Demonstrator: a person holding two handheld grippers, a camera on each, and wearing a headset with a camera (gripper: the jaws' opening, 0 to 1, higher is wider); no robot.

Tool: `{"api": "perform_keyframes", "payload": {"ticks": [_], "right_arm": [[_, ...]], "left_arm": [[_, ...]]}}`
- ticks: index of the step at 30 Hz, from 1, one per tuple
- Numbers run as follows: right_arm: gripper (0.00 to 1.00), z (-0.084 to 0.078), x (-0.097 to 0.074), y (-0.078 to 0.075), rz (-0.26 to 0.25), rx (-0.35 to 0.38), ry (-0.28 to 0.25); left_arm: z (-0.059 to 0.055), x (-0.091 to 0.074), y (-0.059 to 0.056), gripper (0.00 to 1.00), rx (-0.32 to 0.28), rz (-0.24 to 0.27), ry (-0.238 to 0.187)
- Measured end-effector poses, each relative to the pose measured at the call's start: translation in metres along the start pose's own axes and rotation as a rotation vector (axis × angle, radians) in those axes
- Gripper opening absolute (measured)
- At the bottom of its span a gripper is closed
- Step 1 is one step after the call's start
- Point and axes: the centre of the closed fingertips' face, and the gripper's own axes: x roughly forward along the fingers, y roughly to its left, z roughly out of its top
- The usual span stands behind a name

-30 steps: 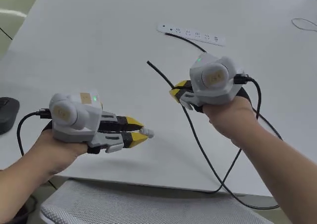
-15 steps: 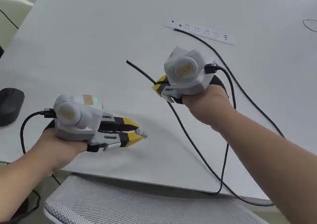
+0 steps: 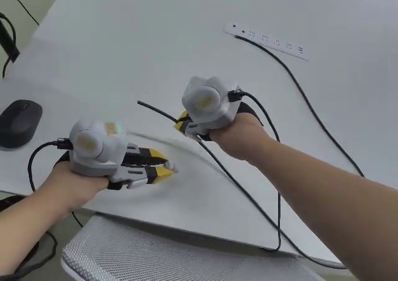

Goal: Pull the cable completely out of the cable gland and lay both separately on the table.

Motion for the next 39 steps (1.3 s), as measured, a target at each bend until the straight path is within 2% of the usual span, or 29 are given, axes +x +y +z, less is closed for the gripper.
{"api": "perform_keyframes", "payload": {"ticks": [3,6,11,15,18,22,28,36,39], "right_arm": [[0.00,-0.003,0.010,0.004,0.024,0.004,0.002],[0.00,-0.004,0.017,0.011,0.065,0.010,-0.017],[0.00,-0.004,0.020,0.010,0.068,0.018,-0.022],[0.00,-0.005,0.024,0.012,0.070,0.016,-0.016],[0.00,-0.007,0.027,0.013,0.067,-0.007,-0.007],[0.00,-0.008,0.030,0.014,0.074,0.003,-0.003],[0.00,-0.009,0.033,0.015,0.081,0.008,-0.010],[0.00,-0.009,0.033,0.015,0.082,0.005,-0.006],[0.01,-0.009,0.033,0.015,0.075,-0.017,0.002]], "left_arm": [[-0.004,0.001,0.006,0.15,-0.015,0.018,-0.005],[-0.007,0.001,0.009,0.15,-0.026,0.029,-0.006],[-0.010,-0.001,0.014,0.15,-0.028,0.050,-0.012],[-0.016,0.000,0.018,0.15,-0.037,0.063,-0.006],[-0.017,0.000,0.019,0.15,-0.042,0.070,-0.009],[-0.023,0.001,0.019,0.15,-0.029,0.077,0.014],[-0.024,0.000,0.020,0.15,-0.032,0.080,0.014],[-0.025,-0.001,0.022,0.15,-0.007,0.088,0.026],[-0.026,0.000,0.022,0.16,0.004,0.090,0.036]]}}
